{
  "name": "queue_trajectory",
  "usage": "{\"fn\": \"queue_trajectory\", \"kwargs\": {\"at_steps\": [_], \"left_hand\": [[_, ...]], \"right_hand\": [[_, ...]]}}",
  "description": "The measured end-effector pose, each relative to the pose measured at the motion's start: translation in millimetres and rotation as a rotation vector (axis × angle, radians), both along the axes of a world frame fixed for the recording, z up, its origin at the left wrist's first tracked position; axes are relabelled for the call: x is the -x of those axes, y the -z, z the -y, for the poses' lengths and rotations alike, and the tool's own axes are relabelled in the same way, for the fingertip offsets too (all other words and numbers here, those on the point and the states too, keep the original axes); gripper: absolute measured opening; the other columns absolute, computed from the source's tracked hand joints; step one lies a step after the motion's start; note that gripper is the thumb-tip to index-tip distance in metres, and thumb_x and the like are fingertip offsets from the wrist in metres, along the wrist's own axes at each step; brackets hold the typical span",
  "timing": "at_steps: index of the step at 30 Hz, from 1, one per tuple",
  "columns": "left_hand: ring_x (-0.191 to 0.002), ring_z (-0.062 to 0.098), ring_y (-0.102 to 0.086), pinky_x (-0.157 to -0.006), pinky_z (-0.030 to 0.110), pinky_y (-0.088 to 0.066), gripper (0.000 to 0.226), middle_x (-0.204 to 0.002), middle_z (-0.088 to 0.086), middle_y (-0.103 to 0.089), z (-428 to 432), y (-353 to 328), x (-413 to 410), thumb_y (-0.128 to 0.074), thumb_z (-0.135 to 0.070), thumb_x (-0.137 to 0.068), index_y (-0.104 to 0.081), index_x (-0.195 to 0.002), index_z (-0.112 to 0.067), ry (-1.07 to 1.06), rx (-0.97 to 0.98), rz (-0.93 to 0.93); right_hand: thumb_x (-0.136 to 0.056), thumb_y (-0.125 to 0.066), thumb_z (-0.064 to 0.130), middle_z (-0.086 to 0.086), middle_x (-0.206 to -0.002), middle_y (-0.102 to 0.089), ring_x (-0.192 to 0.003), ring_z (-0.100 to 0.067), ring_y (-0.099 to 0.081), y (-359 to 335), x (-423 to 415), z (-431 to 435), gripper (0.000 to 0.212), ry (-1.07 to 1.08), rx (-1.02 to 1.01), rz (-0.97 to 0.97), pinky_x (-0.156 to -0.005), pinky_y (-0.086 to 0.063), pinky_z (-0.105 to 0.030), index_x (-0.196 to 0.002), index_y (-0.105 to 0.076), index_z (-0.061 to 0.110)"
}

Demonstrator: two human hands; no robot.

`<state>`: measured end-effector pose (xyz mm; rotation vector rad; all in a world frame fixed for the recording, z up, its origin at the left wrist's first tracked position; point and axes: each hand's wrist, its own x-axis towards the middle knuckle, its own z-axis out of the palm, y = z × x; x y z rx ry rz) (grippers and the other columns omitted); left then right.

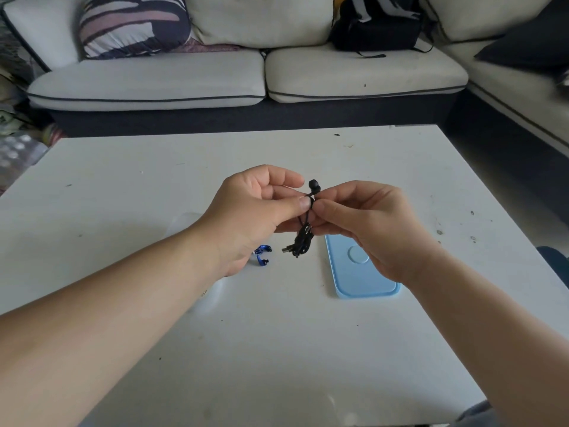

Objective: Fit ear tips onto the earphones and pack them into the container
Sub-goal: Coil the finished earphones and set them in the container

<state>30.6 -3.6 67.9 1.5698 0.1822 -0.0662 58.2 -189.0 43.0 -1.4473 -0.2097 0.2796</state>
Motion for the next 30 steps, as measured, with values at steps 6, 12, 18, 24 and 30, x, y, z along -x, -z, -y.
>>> {"fn": "queue_trajectory", "kwargs": {"at_steps": [6,12,18,24,30], "left_hand": [[-0.080,0.028,-0.077,-0.076,0.035,-0.063,0.029,-0.090,0.017,-0.079,-4.1,-4.2,-0.6,-0.075,0.006,-0.086,-0.067,-0.111,-0.006,0.030,0.094,-0.154],[-0.079,0.028,-0.077,-0.079,0.034,-0.064,0.030,-0.089,0.018,-0.077,-7.3,-4.3,-0.8,-0.073,0.008,-0.085,-0.068,-0.111,-0.006,0.045,0.146,-0.258],[-0.078,0.026,-0.077,-0.074,0.032,-0.065,0.030,-0.090,0.017,-0.078,-8.7,-1.9,1.9,-0.072,0.007,-0.087,-0.067,-0.113,-0.007,0.041,0.185,-0.249],[-0.076,0.022,-0.077,-0.071,0.029,-0.063,0.029,-0.087,0.011,-0.079,-8.2,-0.5,-0.4,-0.071,0.005,-0.089,-0.067,-0.115,-0.008,0.008,0.204,-0.206],[-0.076,0.022,-0.077,-0.068,0.028,-0.062,0.029,-0.087,0.011,-0.079,-5.9,0.0,-1.1,-0.071,0.005,-0.089,-0.067,-0.114,-0.007,-0.004,0.209,-0.192]], "right_hand": [[-0.089,-0.075,0.000,-0.005,-0.078,-0.078,-0.075,-0.024,-0.076,-2.0,1.3,1.1,0.012,0.014,0.316,0.252,-0.066,-0.056,-0.021,-0.089,-0.078,0.011],[-0.088,-0.075,0.005,0.009,-0.078,-0.074,-0.075,-0.015,-0.070,5.7,2.8,-3.1,0.010,0.022,0.548,0.601,-0.074,-0.056,-0.034,-0.090,-0.078,0.014],[-0.090,-0.076,0.009,0.012,-0.082,-0.075,-0.077,-0.007,-0.069,8.3,7.8,-5.3,0.011,0.066,0.495,0.443,-0.070,-0.050,-0.013,-0.094,-0.079,0.019],[-0.089,-0.076,0.003,0.003,-0.083,-0.080,-0.074,-0.013,-0.075,-0.7,7.3,-2.0,0.015,0.076,0.289,0.207,-0.071,-0.056,-0.016,-0.098,-0.080,0.015],[-0.089,-0.076,0.003,-0.008,-0.078,-0.078,-0.070,-0.017,-0.074,-2.8,4.9,-0.3,0.008,0.099,0.236,0.099,-0.057,-0.049,-0.011,-0.094,-0.079,0.008]]}}
